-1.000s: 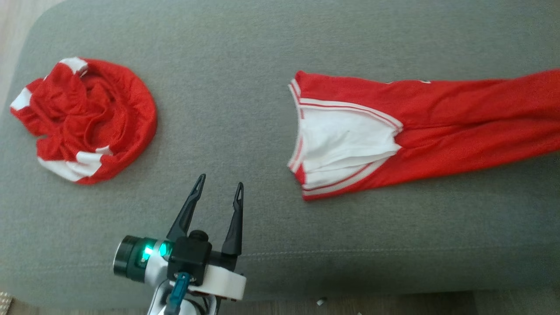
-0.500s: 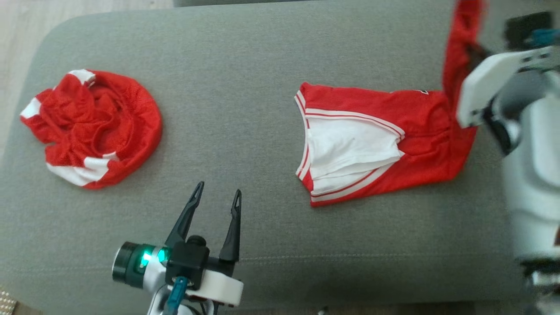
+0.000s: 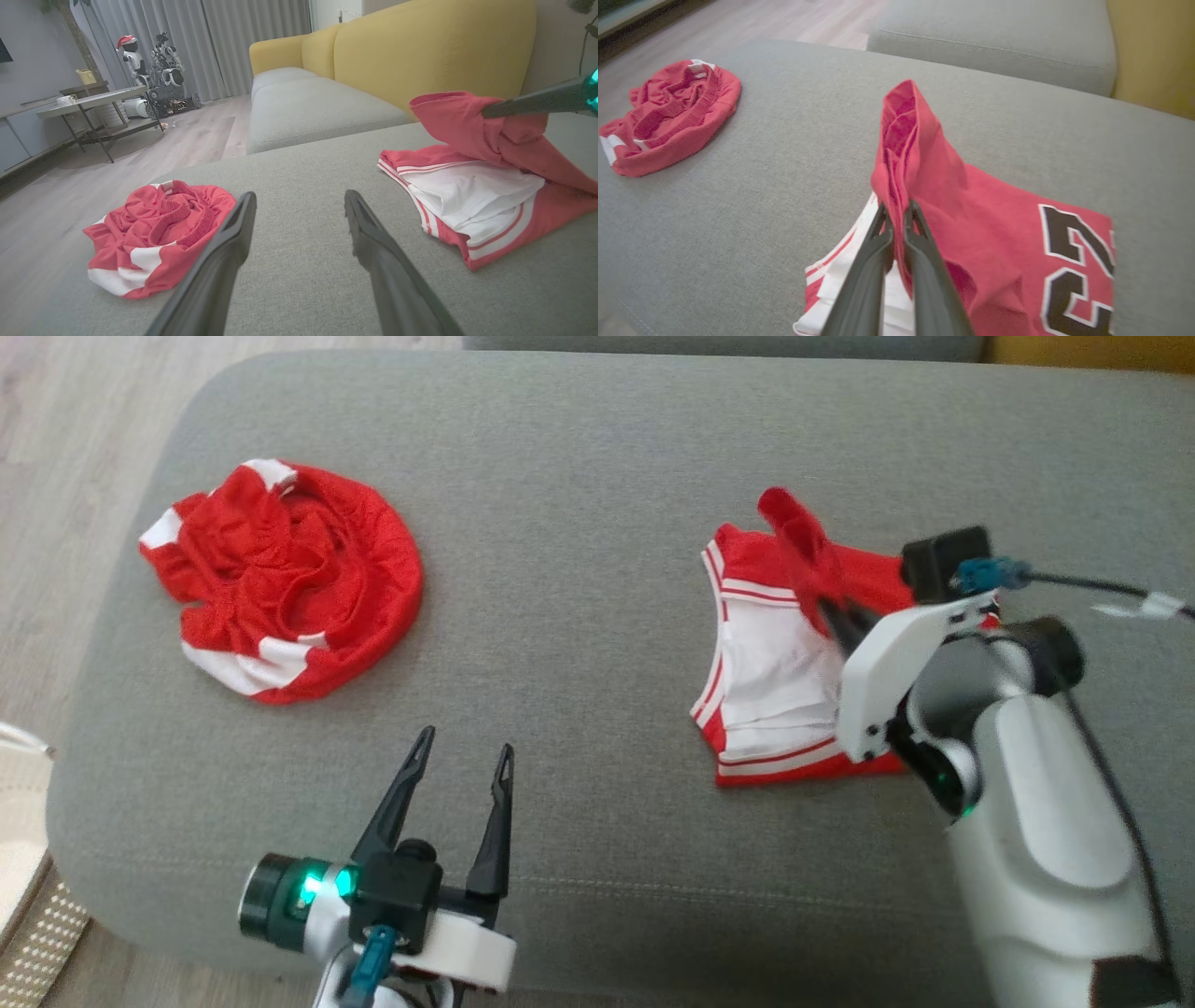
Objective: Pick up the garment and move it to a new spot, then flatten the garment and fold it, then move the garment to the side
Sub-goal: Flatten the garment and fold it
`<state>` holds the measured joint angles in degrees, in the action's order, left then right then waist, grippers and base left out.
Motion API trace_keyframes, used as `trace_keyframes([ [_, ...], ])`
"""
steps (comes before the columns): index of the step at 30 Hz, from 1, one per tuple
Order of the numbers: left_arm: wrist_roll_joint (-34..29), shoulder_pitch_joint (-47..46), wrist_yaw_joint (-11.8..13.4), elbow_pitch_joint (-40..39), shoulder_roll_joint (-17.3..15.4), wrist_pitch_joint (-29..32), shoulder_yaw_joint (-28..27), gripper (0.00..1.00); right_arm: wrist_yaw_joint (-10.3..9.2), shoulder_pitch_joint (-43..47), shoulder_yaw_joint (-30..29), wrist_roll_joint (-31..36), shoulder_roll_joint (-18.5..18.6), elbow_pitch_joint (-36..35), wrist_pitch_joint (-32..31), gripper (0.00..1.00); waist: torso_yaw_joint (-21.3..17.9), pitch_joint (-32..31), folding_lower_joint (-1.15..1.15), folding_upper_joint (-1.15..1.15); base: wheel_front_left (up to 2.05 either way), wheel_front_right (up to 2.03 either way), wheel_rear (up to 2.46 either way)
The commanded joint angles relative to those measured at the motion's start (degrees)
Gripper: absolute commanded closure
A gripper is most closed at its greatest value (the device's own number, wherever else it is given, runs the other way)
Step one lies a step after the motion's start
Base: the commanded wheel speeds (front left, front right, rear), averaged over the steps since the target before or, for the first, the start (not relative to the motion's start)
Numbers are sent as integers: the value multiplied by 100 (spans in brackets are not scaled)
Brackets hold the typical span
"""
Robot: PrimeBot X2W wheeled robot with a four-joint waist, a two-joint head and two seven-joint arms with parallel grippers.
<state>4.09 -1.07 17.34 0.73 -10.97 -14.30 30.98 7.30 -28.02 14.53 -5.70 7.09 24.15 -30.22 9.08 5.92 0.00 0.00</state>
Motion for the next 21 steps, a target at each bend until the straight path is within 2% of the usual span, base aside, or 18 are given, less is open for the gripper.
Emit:
trace_keyframes([
  [1,-51,-168,-35,-145,44,-70,-178,0,19,-88,79,16,-173,-117,-13,100,72,6,0,0,0,0,0],
  [2,-55,-173,-44,-144,56,-70,-184,0,19,-78,63,25,-221,-57,13,100,89,12,0,0,0,0,0],
  [3,-59,-179,-55,-143,68,-70,-190,0,19,-74,25,16,-267,-3,63,78,111,18,0,0,0,0,0],
  [4,-64,-182,-65,-139,78,-70,-194,0,19,-70,-28,-3,-307,40,122,15,133,24,0,0,0,0,0],
  [5,-70,-185,-75,-134,88,-70,-197,0,19,-64,-81,-62,-343,64,178,0,154,33,0,0,0,0,0],
  [8,-77,-167,-90,-124,110,-70,-224,0,19,-46,-165,-358,-396,-24,283,0,176,37,0,0,0,0,0],
  [11,-72,-128,-87,-145,113,-70,-289,0,19,-1,-301,-554,-395,-407,414,0,135,8,0,0,0,0,0],
  [16,-39,-32,-59,-161,139,-70,-421,0,19,315,-793,-597,3,-1192,939,0,-73,-161,0,0,0,0,0],
  [21,115,137,-64,-152,213,-70,-597,0,19,828,-1013,-539,298,-1304,1703,0,-402,-392,0,0,0,0,0],
])
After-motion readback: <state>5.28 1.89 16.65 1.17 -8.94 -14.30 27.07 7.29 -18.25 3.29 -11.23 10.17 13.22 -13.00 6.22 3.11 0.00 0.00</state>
